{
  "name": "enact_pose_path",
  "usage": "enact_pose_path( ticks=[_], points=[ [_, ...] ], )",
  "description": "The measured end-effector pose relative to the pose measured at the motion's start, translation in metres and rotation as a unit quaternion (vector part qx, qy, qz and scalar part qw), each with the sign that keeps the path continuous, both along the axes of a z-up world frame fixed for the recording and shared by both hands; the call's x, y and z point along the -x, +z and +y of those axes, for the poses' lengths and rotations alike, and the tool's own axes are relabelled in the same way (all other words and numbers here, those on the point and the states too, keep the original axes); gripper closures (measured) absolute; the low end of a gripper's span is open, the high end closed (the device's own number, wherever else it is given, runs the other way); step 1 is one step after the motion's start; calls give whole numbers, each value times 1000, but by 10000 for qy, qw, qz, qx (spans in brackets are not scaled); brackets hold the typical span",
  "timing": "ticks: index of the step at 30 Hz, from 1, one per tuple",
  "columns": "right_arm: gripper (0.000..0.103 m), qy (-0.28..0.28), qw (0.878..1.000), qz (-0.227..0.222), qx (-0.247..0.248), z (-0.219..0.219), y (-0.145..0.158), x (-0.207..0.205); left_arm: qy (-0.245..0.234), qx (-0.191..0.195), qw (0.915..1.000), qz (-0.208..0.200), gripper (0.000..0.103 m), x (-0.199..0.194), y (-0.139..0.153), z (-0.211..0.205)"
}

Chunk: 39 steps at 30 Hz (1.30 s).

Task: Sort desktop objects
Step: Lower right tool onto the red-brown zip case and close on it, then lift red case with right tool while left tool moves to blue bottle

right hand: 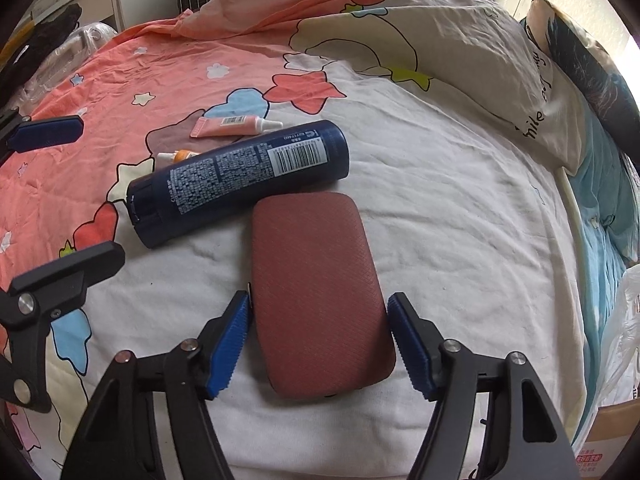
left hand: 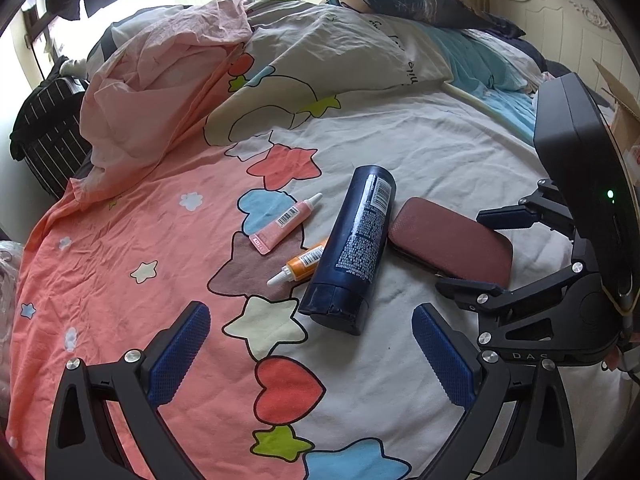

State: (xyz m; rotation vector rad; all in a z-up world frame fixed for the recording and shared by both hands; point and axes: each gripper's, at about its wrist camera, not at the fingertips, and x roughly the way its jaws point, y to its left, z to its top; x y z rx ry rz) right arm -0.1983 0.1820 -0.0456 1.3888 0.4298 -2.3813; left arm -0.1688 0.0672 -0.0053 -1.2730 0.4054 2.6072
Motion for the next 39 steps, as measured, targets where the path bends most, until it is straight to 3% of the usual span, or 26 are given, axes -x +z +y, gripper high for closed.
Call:
enact_pose_path(
  ticks=[9,15,24,26,27,32,39],
  points=[
    [41,-469,9986,122,214,26,19,-8,-120,147,9998,-23,0,10,-3,12],
    [42,-451,9989,-41,71,25,6,-5,-300,280,9991,-42,0,12,-7,25],
    [31,-486,9986,-151,175,23,-5,12,-348,300,9989,-48,0,12,-8,27],
    [32,-489,9981,-173,324,25,-4,12,-350,282,9990,-74,0,13,-9,27],
    [40,-492,9978,-185,400,27,-4,12,-353,282,9989,-77,0,13,-9,27],
    [40,-595,9958,-229,660,35,2,5,-342,265,9990,-99,0,15,-11,28],
    [40,-798,9948,97,631,48,20,-3,-435,346,9984,-86,0,19,-15,41]
  ],
)
